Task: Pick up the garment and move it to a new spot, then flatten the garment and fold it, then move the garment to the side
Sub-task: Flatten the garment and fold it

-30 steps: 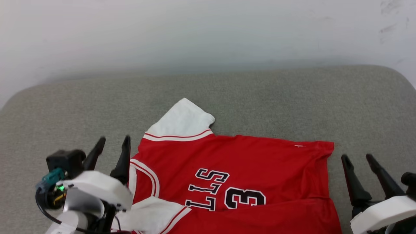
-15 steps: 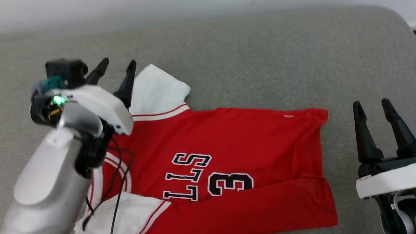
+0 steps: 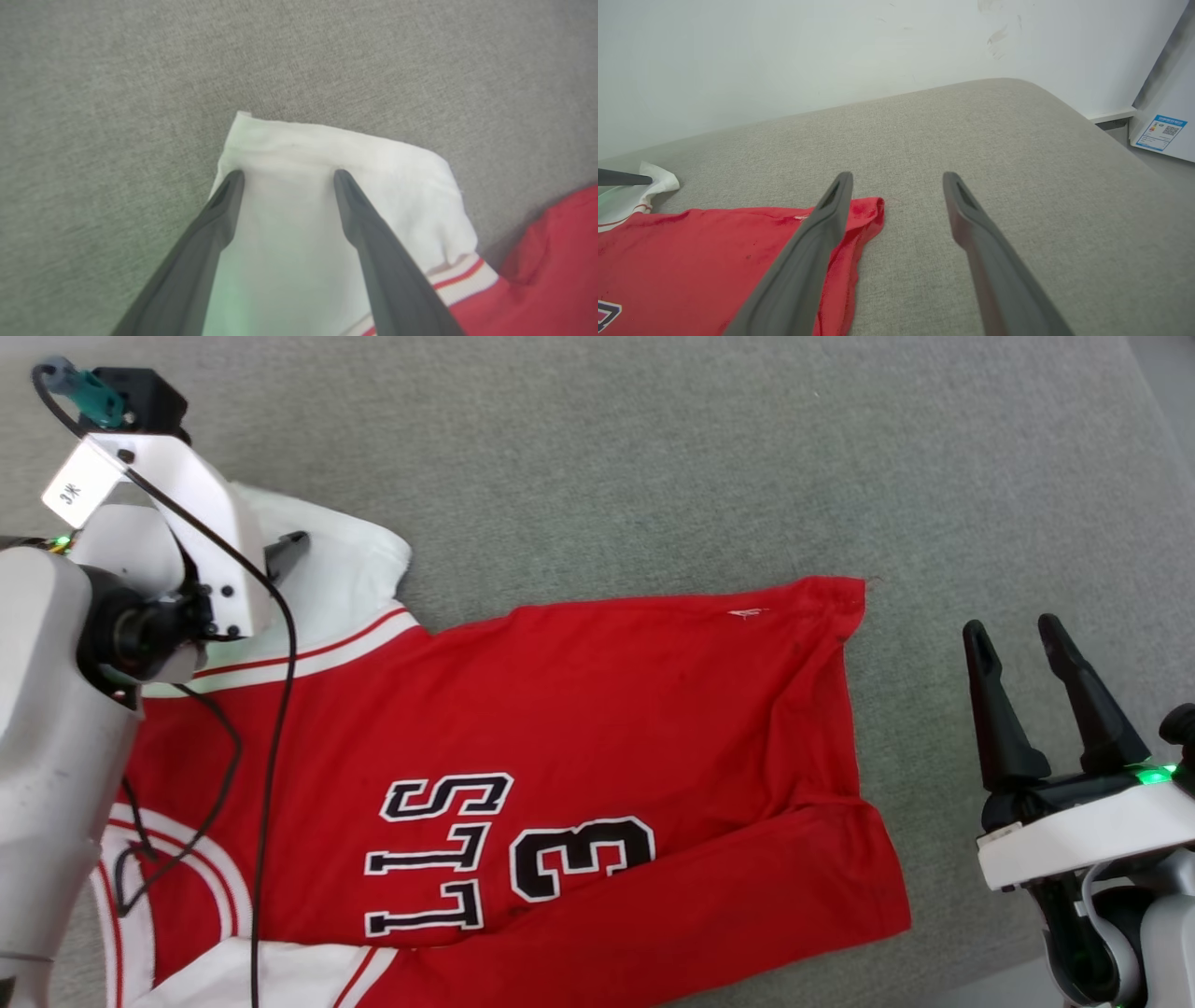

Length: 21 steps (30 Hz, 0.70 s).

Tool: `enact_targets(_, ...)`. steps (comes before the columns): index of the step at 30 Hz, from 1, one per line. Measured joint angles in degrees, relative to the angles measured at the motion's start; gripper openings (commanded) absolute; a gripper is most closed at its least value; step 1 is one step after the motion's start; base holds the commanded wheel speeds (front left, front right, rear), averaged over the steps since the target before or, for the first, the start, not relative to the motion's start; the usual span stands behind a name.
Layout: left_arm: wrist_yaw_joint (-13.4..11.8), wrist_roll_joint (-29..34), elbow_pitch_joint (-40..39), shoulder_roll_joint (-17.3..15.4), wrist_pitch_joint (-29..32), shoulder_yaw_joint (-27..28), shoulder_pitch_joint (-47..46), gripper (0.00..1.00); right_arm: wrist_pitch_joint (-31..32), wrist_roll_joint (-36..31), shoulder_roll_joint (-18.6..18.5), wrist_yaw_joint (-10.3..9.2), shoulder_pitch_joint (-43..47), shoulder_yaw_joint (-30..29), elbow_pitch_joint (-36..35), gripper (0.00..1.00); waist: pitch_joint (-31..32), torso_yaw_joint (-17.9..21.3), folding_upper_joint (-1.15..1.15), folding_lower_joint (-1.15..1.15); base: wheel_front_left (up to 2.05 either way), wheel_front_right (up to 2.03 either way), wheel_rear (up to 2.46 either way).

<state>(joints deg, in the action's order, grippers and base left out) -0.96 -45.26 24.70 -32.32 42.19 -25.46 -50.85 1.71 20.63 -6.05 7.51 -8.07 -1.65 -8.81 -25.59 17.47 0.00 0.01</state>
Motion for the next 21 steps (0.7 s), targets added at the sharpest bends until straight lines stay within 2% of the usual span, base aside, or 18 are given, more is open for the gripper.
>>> enact_targets(6,-1.0,0.0,3.2,-1.1,8.2,-2.1,-2.7,1.00,-0.7,1.7,-0.1,0.00,-0.5,0.9,1.7,1.00,-1.7,1.6,0.00,-0.01,0.00,0.00,0.00)
enact_targets(7,-1.1,0.1,3.4,-0.9,9.2,-2.5,-3.0,0.76,-0.7,2.3,-0.2,0.00,-0.6,1.1,1.8,1.00,-1.8,1.7,0.00,-0.02,0.00,0.00,0.00)
enact_targets(8,-1.1,0.0,3.7,-0.9,9.8,-2.8,-3.3,0.45,-0.7,2.6,-0.2,0.00,-0.8,1.2,2.0,1.00,-1.8,1.7,0.00,-0.02,0.00,0.00,0.00)
enact_targets(9,-1.1,0.0,3.9,-0.7,10.1,-3.0,-3.3,0.03,-0.7,2.9,-0.3,0.00,-1.0,1.2,2.2,1.00,-1.7,1.7,0.00,-0.01,0.00,0.00,0.00)
enact_targets(10,-1.2,0.0,4.4,-0.4,10.1,-3.1,-3.3,0.00,-0.4,3.8,-0.3,0.00,-1.1,1.3,2.4,1.00,-1.6,1.6,0.00,-0.02,0.00,0.00,0.00)
enact_targets(15,-0.5,0.4,6.3,0.9,6.0,-3.6,-2.5,0.00,2.5,7.5,-2.0,0.00,-3.2,1.8,5.7,1.00,-0.2,1.2,0.00,-0.01,0.00,0.00,0.00)
enact_targets(21,0.5,2.3,8.0,4.1,-4.9,-3.6,-1.9,0.00,11.6,12.4,-7.4,-0.01,-9.6,3.7,15.3,1.00,2.6,-0.7,0.00,-0.01,0.00,0.00,0.00)
